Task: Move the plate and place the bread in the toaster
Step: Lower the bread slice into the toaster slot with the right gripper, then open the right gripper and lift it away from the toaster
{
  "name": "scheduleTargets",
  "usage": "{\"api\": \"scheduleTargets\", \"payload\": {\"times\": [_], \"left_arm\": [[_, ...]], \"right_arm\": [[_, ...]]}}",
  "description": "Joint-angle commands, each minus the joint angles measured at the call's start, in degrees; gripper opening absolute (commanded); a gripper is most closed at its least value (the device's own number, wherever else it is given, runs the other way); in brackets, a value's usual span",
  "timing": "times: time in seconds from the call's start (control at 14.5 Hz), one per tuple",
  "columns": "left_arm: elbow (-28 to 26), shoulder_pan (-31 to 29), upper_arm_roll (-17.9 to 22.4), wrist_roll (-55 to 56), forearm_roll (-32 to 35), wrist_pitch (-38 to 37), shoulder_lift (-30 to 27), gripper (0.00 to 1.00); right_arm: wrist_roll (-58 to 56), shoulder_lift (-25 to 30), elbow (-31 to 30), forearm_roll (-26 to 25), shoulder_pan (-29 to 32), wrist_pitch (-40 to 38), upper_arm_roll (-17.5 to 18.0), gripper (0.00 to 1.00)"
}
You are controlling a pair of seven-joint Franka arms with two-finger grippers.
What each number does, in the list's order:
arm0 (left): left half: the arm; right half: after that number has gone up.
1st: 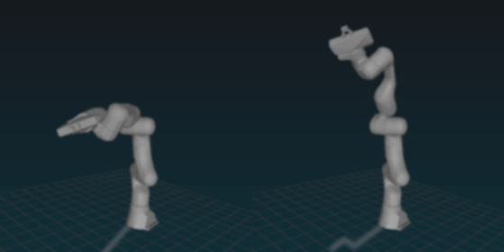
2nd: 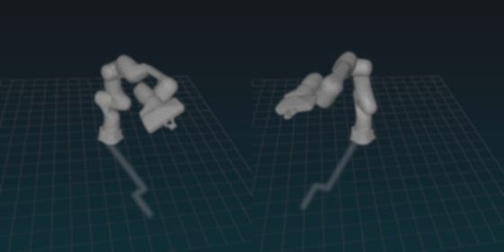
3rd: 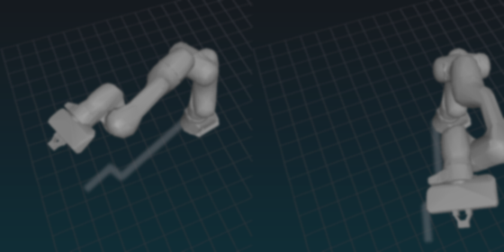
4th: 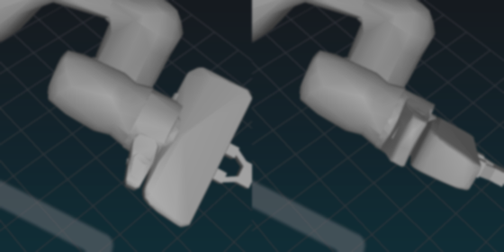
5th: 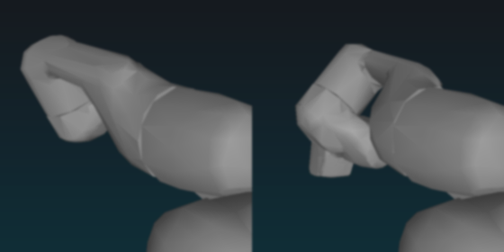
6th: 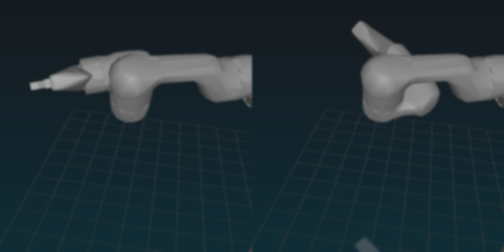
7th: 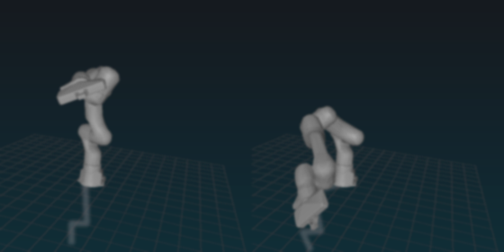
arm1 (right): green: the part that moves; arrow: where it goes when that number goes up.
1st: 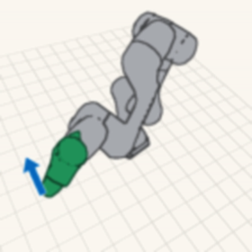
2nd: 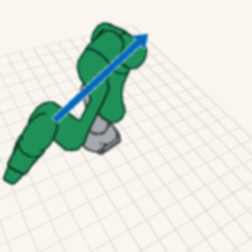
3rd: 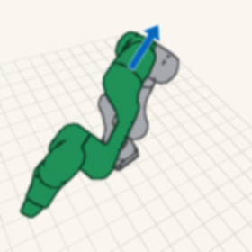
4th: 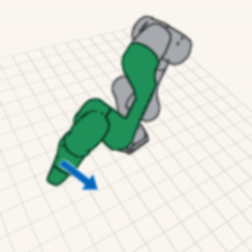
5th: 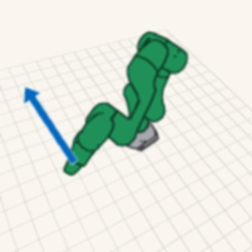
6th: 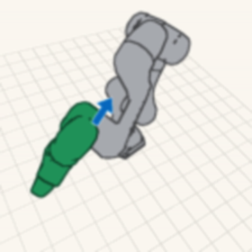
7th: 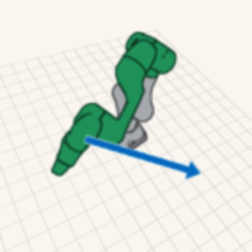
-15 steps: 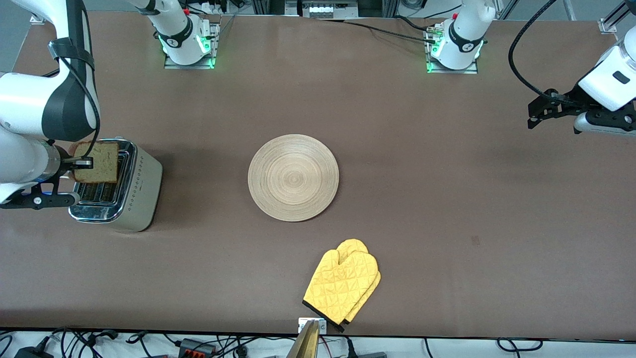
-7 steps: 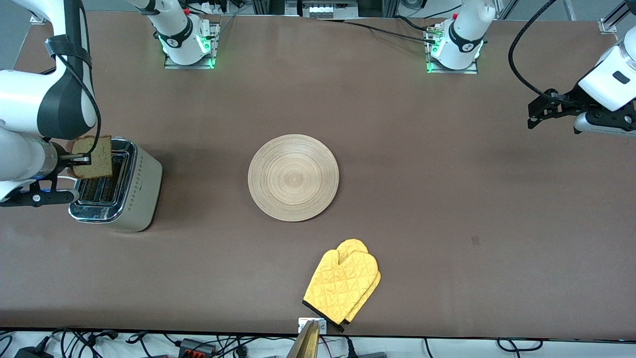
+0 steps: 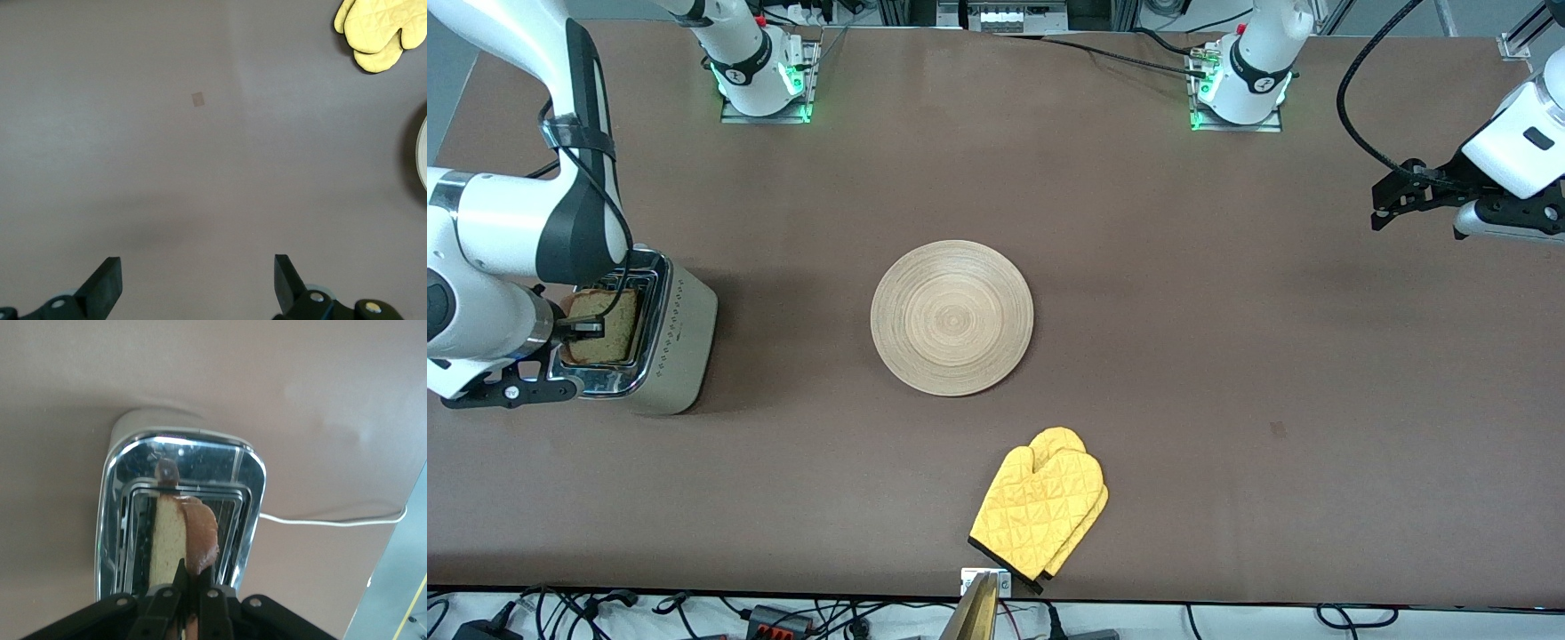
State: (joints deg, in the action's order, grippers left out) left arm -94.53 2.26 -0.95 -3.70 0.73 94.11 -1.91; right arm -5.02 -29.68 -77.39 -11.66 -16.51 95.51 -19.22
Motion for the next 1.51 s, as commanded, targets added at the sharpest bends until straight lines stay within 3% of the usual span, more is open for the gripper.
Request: {"api": "scheduleTargets", "payload": {"times": [0.0, 0.14, 0.21, 0.41, 0.48, 0.55, 0.62, 0.83, 1.1, 1.45], "left_arm": [[1.81, 0.03, 0.07, 0.27, -0.64, -1.56, 0.68, 1.0], [1.81, 0.12, 0.07, 0.27, -0.64, -1.56, 0.68, 1.0], [1.81, 0.03, 0.07, 0.27, -0.64, -1.56, 0.68, 1.0], [1.81, 0.03, 0.07, 0.27, -0.64, -1.56, 0.68, 1.0], [1.81, 0.03, 0.07, 0.27, -0.64, -1.56, 0.68, 1.0], [1.81, 0.03, 0.07, 0.27, -0.64, -1.56, 0.68, 1.0], [1.81, 0.03, 0.16, 0.27, -0.64, -1.56, 0.68, 1.0], [1.81, -0.23, 0.16, 0.18, -0.64, -1.65, 0.68, 1.0], [1.81, -0.32, 0.16, 0.1, -0.64, -2.43, 0.68, 1.0], [1.81, -0.5, 0.16, 0.09, -0.64, -2.7, 0.77, 1.0]], "right_arm": [[2.03, -0.99, 0.84, -0.55, 0.07, 1.17, 0.23, 0.0], [2.29, -0.81, 0.83, -0.64, -0.28, 0.82, 0.23, 0.0], [2.29, -0.81, 0.83, -0.64, -0.28, 0.73, 0.23, 0.25], [2.38, -0.81, 0.92, -0.64, -0.37, 0.73, 0.23, 0.26], [2.38, -0.81, 0.92, -0.55, -0.37, 0.73, 0.23, 0.42], [2.21, -0.64, 0.92, -0.47, -0.37, 0.47, 0.23, 0.64], [1.95, -0.46, 0.92, -0.46, -0.46, 0.38, 0.23, 0.65], [1.68, 1.37, 0.92, -0.29, -0.55, -4.26, 0.23, 1.0], [1.59, 4.89, 1.1, 0.76, -0.37, -10.33, 0.32, 1.0], [1.59, 7.1, 6.53, 14.2, 2.0, -15.25, -0.38, 1.0]]}}
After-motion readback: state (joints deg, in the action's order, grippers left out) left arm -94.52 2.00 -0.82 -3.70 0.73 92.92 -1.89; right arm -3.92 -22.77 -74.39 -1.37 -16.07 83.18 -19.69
